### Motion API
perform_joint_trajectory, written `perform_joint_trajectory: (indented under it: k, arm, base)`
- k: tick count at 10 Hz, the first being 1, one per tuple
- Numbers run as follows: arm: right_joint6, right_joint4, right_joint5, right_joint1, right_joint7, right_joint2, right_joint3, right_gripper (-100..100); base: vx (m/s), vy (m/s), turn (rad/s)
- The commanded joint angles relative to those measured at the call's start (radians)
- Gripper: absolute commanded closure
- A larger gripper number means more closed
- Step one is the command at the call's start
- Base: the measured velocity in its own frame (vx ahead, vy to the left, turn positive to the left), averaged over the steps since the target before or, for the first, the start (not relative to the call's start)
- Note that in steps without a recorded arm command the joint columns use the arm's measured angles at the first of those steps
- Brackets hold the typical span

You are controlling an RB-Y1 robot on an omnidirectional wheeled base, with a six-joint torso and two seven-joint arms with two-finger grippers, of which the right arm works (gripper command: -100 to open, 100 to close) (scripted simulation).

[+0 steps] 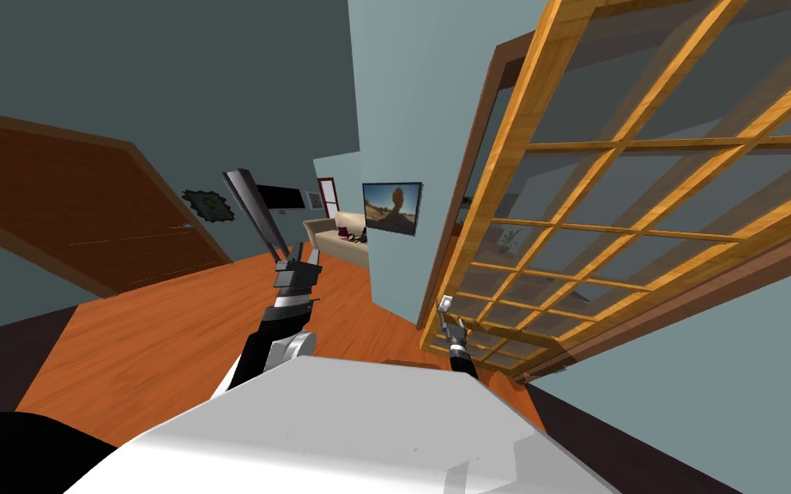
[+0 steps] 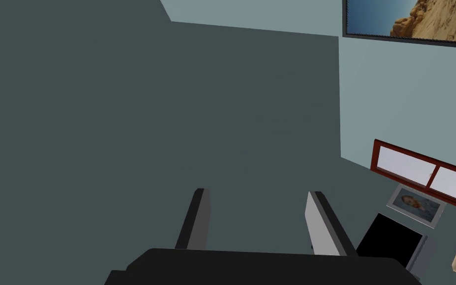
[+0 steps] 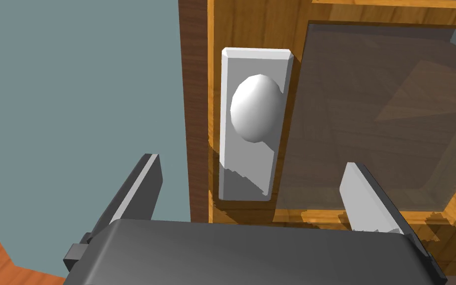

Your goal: Pull the door open

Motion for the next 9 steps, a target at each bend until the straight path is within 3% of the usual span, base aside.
perform_joint_trajectory:
  k: [1, 5, 6, 7, 9]
  arm:
    - [-0.012, 0.014, -0.008, 0.006, -0.021, -0.019, -0.012, -100]
    - [-0.036, 0.043, -0.025, 0.020, -0.062, -0.058, -0.036, -100]
    - [-0.038, 0.046, -0.020, 0.018, -0.054, -0.048, -0.029, -100]
    - [-0.038, 0.046, -0.020, 0.018, -0.054, -0.048, -0.029, 100]
    - [-0.038, 0.046, -0.020, 0.018, -0.054, -0.048, -0.029, 100]
  base:
    - [0.124, 0.004, 0.149]
    - [0.200, -0.024, 0.139]
    - [0.087, -0.006, 0.015]
    - [-0.013, 0.000, -0.021]
    - [-0.029, -0.002, 0.002]
